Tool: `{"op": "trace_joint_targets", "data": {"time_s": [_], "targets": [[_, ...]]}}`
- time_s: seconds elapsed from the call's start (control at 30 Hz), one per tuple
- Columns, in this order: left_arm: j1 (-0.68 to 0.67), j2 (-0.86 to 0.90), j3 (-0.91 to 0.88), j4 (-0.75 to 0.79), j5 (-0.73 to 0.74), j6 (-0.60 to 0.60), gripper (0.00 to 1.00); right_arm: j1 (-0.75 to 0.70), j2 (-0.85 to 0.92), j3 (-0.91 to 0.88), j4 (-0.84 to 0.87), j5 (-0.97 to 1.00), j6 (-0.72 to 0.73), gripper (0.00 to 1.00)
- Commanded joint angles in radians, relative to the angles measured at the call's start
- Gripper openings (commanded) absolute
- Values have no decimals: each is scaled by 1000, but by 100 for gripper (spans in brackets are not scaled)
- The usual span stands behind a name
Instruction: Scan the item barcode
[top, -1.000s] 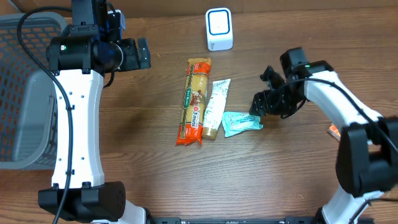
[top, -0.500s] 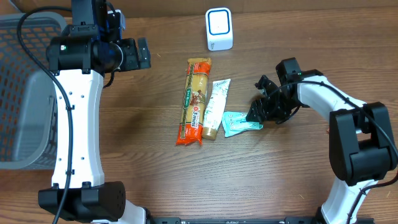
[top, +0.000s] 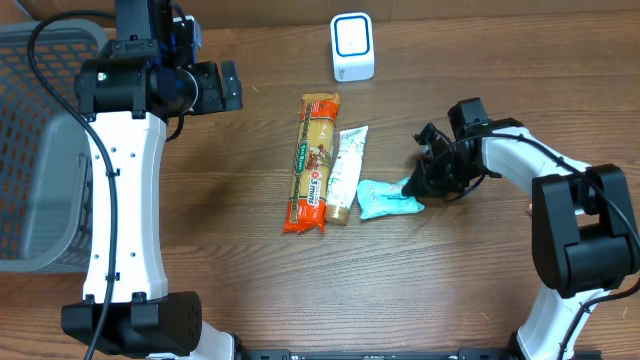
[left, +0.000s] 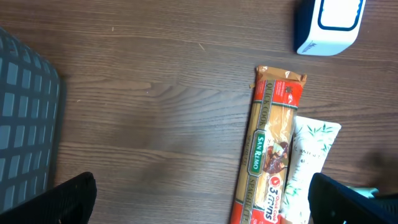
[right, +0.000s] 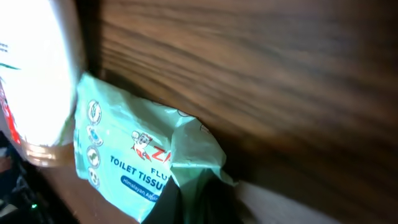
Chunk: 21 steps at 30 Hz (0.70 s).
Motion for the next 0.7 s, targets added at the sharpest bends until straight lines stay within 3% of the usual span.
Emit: {"op": "trace_joint_targets", "data": {"time_s": [0.0,0.13,0.2,0.33,0.57,0.67], "targets": [[3,3,0,2,-6,15,100,-58,-62,70,-74,64,4,4],[3,3,0,2,-6,15,100,-67,-185,181,-224,280,115,4],[3,3,0,2,-6,15,100,-40,-233,242,-306,476,213,4],[3,3,0,2,-6,15,100,95,-250,378,-556,1006,540,4],[3,3,0,2,-6,15,100,238,-111,403,-829,1291,811,4],[3,3,0,2,-6,15,100,243,-33,404,-867,1295,842,4]]}}
